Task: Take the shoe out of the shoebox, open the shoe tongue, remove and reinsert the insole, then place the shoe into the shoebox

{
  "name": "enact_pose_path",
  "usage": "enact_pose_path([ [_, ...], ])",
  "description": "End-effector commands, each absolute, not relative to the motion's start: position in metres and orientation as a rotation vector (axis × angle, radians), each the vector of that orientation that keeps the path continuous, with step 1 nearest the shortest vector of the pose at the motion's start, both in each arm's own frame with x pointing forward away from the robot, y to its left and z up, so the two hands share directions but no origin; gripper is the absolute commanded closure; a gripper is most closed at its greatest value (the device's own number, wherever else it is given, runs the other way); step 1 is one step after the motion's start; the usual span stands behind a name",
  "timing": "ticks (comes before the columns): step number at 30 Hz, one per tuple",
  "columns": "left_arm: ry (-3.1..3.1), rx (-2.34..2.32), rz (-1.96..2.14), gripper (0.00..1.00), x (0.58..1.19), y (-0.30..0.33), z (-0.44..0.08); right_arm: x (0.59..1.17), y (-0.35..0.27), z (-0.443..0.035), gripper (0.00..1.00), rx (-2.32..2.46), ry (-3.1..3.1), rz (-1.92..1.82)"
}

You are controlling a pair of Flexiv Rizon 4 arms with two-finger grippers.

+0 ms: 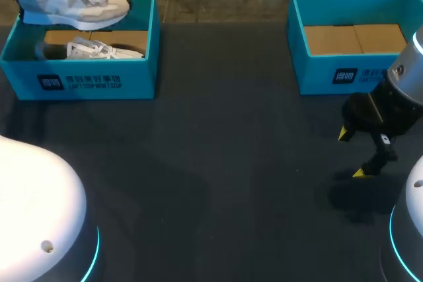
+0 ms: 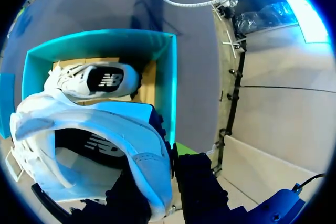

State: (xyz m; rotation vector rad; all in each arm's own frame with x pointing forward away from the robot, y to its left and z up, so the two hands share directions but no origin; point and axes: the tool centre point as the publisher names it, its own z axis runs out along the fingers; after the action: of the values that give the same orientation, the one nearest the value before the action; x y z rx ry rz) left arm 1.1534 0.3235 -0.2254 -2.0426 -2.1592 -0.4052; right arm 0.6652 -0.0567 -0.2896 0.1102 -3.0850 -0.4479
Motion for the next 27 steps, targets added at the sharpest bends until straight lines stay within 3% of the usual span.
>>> enact_pose_path([
  [1, -2.179, -1.995, -0.382, 1.00, 1.168, 0.323, -0.222, 0.665, -0.057, -0.290, 0.00, 0.110, -3.087, -0.446],
  [27, -2.201, -1.974, -0.419, 1.00, 1.202, 0.314, -0.264, 0.665, -0.057, -0.290, 0.00, 0.110, -3.087, -0.446],
])
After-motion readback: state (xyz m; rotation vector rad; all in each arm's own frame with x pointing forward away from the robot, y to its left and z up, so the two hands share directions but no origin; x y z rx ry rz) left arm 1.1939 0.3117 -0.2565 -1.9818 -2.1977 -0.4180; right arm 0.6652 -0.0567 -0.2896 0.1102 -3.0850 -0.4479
